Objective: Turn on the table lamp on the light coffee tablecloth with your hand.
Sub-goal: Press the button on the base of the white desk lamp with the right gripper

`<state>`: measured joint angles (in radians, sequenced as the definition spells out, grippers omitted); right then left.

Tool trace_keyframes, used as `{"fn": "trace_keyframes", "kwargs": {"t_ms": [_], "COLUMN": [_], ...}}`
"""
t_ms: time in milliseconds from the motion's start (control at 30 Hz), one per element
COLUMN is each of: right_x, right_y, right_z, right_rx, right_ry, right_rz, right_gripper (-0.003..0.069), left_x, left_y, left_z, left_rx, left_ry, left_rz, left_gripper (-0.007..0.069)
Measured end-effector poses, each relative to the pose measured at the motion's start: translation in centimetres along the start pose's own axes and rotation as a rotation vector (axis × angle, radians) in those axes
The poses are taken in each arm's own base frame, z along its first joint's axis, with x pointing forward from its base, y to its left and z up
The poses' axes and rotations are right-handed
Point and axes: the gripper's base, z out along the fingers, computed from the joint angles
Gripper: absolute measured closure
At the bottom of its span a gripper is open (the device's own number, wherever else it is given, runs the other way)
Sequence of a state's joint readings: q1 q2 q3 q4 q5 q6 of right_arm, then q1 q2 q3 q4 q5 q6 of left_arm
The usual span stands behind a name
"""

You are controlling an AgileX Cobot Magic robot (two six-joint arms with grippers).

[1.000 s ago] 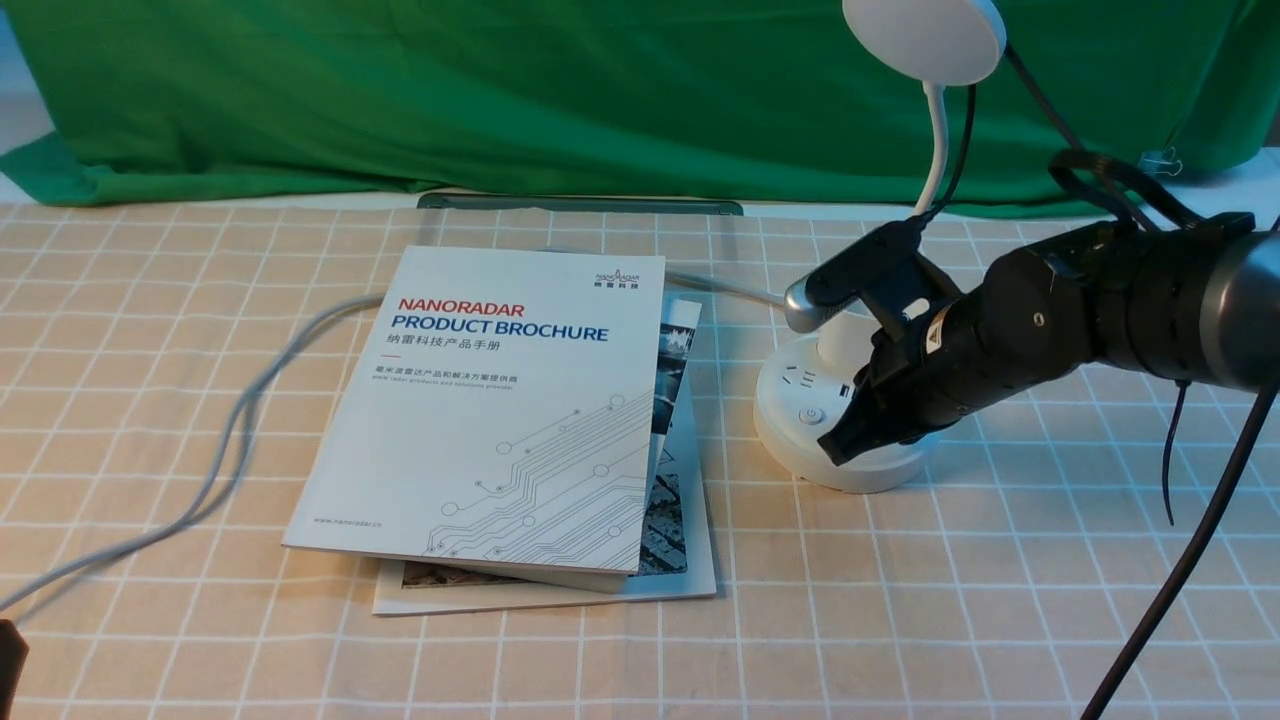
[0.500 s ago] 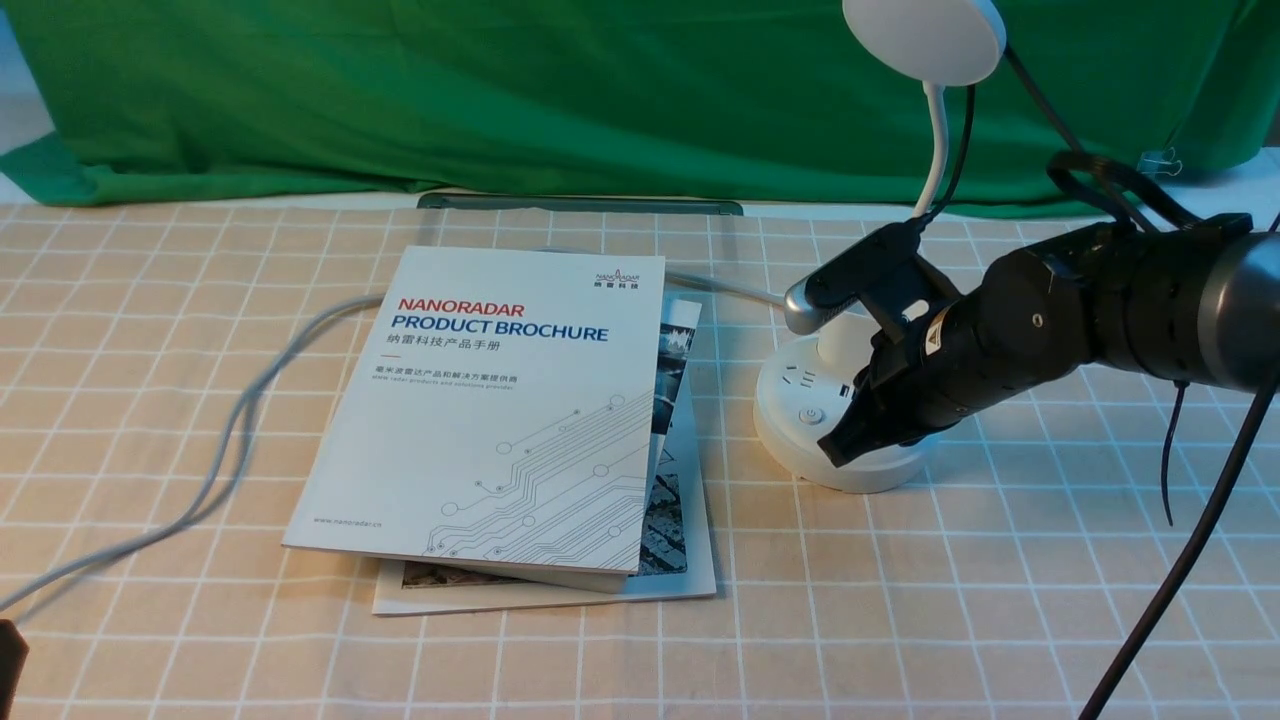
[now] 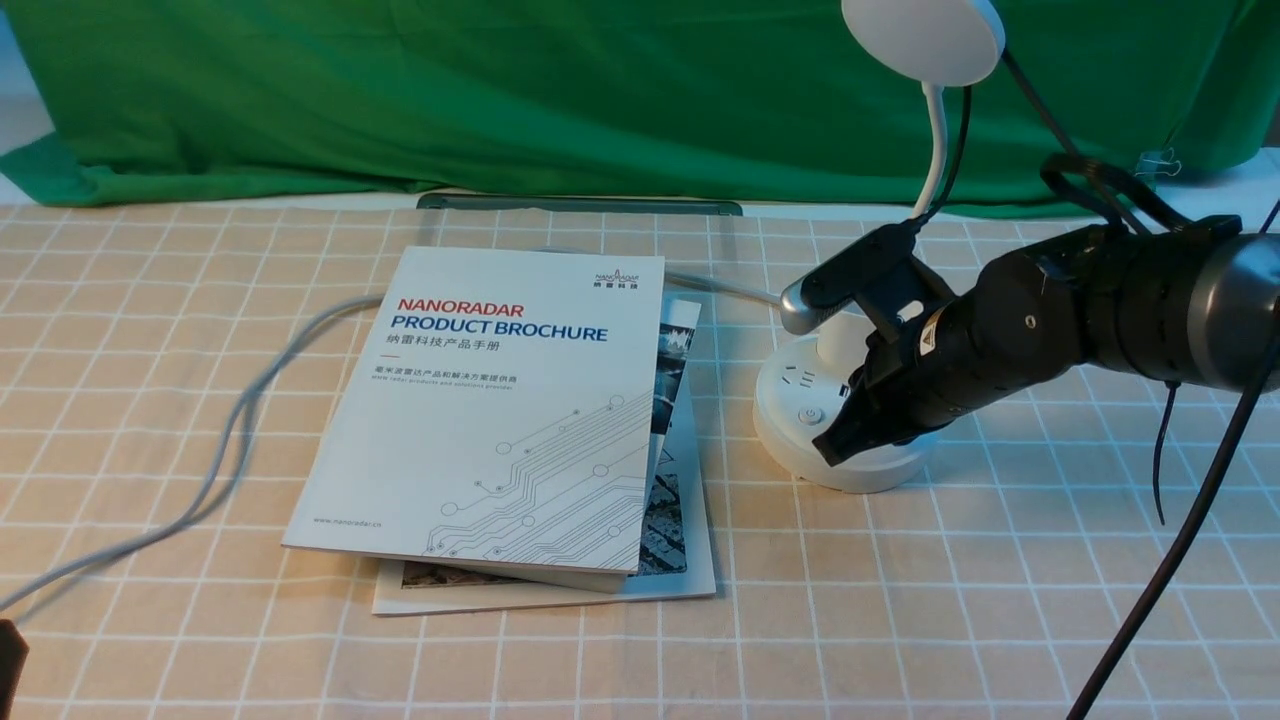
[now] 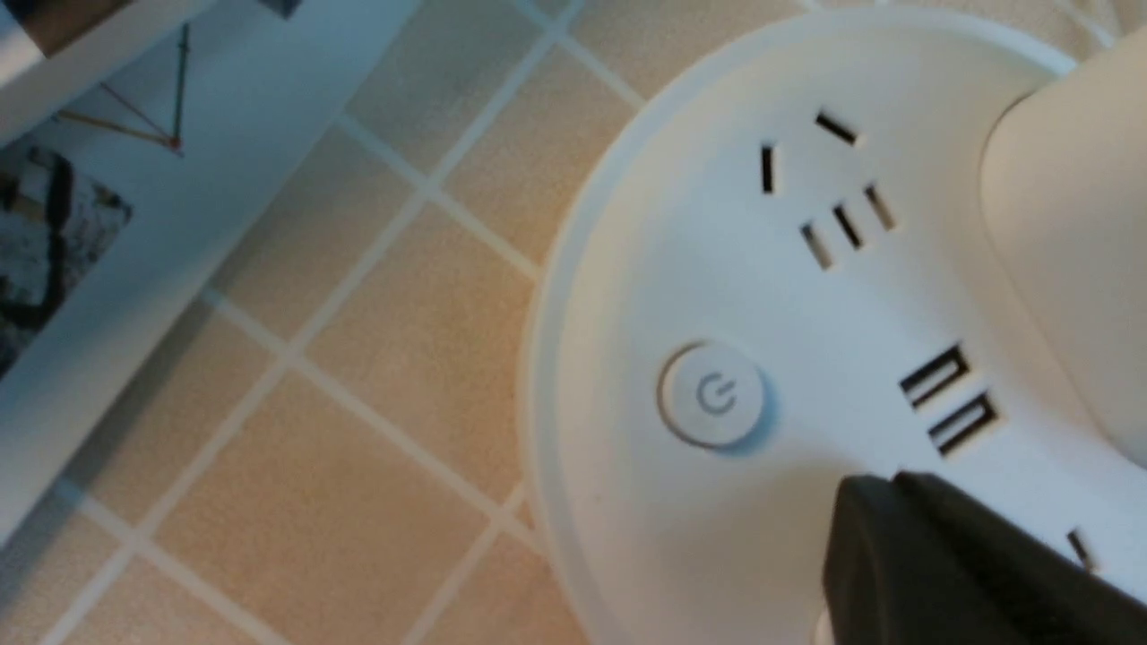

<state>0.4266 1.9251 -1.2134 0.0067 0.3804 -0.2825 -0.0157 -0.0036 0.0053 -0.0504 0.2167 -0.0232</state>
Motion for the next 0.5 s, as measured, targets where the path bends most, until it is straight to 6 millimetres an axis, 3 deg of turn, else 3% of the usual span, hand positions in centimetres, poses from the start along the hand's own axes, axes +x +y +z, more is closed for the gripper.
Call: {"fn": "trace_keyframes", "kwargs": {"t_ms": [333, 500], "right_x": [-0.1, -0.7], "right_y": [0.0, -0.2], "right_z": [-0.4, -3.0], "right_rx": [0.002, 0.015], "right_ry": [-0.007, -0.044], "right_rz": [0.002, -0.004], "right_gripper": [0.0629, 0.0630], "left_x": [0.0, 0.0], "left_y": [0.0, 0.0], "left_z": [0.0, 0.0], "left_rx": [0.000, 0.000], "left_ry": [0.000, 0.000], "left_rz": [0.000, 0.000], "left_gripper": [0.0603, 0.0603]}}
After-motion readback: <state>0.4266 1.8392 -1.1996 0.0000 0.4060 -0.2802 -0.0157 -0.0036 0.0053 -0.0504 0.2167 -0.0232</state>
